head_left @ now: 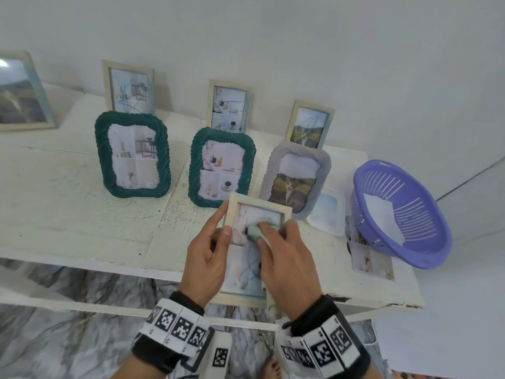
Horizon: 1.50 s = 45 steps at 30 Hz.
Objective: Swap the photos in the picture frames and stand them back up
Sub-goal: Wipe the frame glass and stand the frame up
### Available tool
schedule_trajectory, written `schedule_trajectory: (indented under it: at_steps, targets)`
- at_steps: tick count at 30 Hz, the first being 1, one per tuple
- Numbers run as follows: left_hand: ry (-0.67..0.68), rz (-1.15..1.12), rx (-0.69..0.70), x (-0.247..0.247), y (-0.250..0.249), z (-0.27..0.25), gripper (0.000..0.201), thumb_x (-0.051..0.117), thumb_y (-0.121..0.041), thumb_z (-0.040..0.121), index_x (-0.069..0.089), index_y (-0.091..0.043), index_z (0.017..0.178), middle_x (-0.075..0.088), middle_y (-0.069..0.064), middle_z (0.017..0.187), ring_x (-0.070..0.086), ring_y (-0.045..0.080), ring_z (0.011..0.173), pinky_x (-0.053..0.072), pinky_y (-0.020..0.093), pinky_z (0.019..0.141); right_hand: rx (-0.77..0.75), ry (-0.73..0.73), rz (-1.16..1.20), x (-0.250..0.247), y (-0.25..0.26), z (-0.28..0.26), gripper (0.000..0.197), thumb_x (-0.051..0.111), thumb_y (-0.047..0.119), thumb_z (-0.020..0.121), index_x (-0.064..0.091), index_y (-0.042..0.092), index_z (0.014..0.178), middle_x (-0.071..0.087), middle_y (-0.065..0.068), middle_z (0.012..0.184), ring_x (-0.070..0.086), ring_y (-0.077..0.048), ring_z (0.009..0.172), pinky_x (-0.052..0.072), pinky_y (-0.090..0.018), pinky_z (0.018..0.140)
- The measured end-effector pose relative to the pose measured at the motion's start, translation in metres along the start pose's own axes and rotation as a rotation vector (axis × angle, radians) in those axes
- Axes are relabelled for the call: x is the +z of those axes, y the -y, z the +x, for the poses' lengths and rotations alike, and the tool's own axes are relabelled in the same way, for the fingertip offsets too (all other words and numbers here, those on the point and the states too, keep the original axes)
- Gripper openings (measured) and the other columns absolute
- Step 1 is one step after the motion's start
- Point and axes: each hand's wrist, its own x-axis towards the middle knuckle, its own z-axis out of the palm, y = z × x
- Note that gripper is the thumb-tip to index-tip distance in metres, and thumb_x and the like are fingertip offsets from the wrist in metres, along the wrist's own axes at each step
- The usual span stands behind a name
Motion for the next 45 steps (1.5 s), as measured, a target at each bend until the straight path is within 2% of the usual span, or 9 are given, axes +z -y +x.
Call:
schedule_trajectory:
  at_steps: [6, 10, 17, 24, 27, 32, 38, 41, 45]
  targets:
    - [0.009, 0.049, 0.039, -0.006, -0.008, 0.007, 0.044, 0.046, -0.018, 0.101, 0.044, -0.028, 0.144, 0.046, -0.014, 0.057, 0.032, 0.002, 0.049, 0.03, 0.011, 0.052, -0.015, -0.013, 0.031, -0.003, -0.002, 0.015, 0.032, 0.045, 0.027, 0.095, 0.06, 0.014, 0.12, 0.045, -0.004, 0.099, 0.051, -0.022, 0.067, 0.043, -0.027, 0.055]
    - [0.0, 0.055, 0.01, -0.018, -0.003, 0.01, 0.044, 0.046, -0.025, 0.101, 0.044, -0.034, 0.144, 0.048, 0.028, 0.069, 0.031, 0.006, 0.053, 0.03, 0.022, 0.051, -0.239, 0.226, 0.094, -0.012, -0.01, -0.008, 0.035, 0.041, 0.03, 0.095, 0.06, 0.022, 0.124, 0.04, 0.0, 0.093, 0.043, -0.016, 0.066, 0.036, -0.021, 0.055]
    - [-0.018, 0.062, 0.026, -0.008, -0.007, 0.008, 0.044, 0.046, -0.014, 0.101, 0.045, -0.028, 0.143, 0.03, -0.007, 0.058, 0.025, 0.004, 0.048, 0.026, 0.015, 0.048, -0.154, 0.096, -0.026, -0.011, -0.005, 0.004, 0.034, 0.042, 0.028, 0.095, 0.06, 0.016, 0.121, 0.041, -0.003, 0.094, 0.043, -0.018, 0.067, 0.038, -0.027, 0.053]
    - [-0.005, 0.055, -0.007, -0.008, -0.01, 0.004, 0.044, 0.046, -0.015, 0.102, 0.044, -0.027, 0.144, 0.031, -0.013, 0.053, 0.026, 0.003, 0.048, 0.025, 0.013, 0.049, -0.251, 0.229, -0.075, -0.024, -0.011, -0.004, 0.035, 0.041, 0.031, 0.093, 0.058, 0.025, 0.122, 0.037, 0.0, 0.092, 0.037, -0.014, 0.068, 0.044, -0.03, 0.05]
    - [-0.006, 0.033, -0.011, -0.004, -0.013, 0.006, 0.043, 0.047, -0.014, 0.101, 0.046, -0.026, 0.143, 0.032, -0.013, 0.052, 0.027, 0.003, 0.046, 0.025, 0.012, 0.048, -0.169, 0.139, -0.052, -0.024, -0.01, 0.006, 0.035, 0.039, 0.029, 0.094, 0.058, 0.021, 0.123, 0.038, -0.002, 0.093, 0.038, -0.015, 0.067, 0.042, -0.029, 0.053]
    - [-0.045, 0.034, -0.034, -0.01, -0.009, 0.009, 0.043, 0.047, -0.015, 0.101, 0.046, -0.03, 0.141, 0.036, -0.011, 0.053, 0.029, 0.003, 0.047, 0.027, 0.014, 0.048, -0.327, 0.366, 0.003, -0.023, 0.003, -0.025, 0.031, 0.043, 0.027, 0.095, 0.055, 0.022, 0.123, 0.038, 0.0, 0.092, 0.041, -0.013, 0.066, 0.044, -0.026, 0.054]
    - [-0.055, 0.036, -0.012, -0.004, -0.013, 0.01, 0.043, 0.048, -0.016, 0.101, 0.046, -0.028, 0.143, 0.037, -0.011, 0.054, 0.025, 0.004, 0.046, 0.025, 0.013, 0.047, -0.135, 0.12, -0.077, -0.023, -0.011, 0.0, 0.026, 0.05, 0.021, 0.093, 0.062, 0.014, 0.115, 0.039, -0.002, 0.091, 0.036, -0.014, 0.062, 0.037, -0.024, 0.052]
    - [-0.068, 0.035, -0.025, -0.007, -0.012, 0.013, 0.043, 0.048, -0.017, 0.102, 0.046, -0.029, 0.143, 0.037, -0.001, 0.056, 0.026, 0.004, 0.047, 0.025, 0.015, 0.047, -0.247, 0.219, -0.03, -0.02, 0.003, -0.014, 0.029, 0.043, 0.023, 0.096, 0.057, 0.016, 0.121, 0.031, 0.003, 0.093, 0.034, -0.01, 0.064, 0.028, -0.011, 0.056]
    - [-0.067, 0.032, -0.038, -0.009, -0.009, 0.014, 0.043, 0.048, -0.019, 0.102, 0.046, -0.029, 0.144, 0.044, 0.012, 0.056, 0.029, 0.004, 0.05, 0.028, 0.017, 0.049, -0.319, 0.319, -0.037, -0.024, 0.001, -0.023, 0.03, 0.044, 0.024, 0.095, 0.057, 0.02, 0.122, 0.036, 0.0, 0.093, 0.037, -0.013, 0.068, 0.047, -0.027, 0.053]
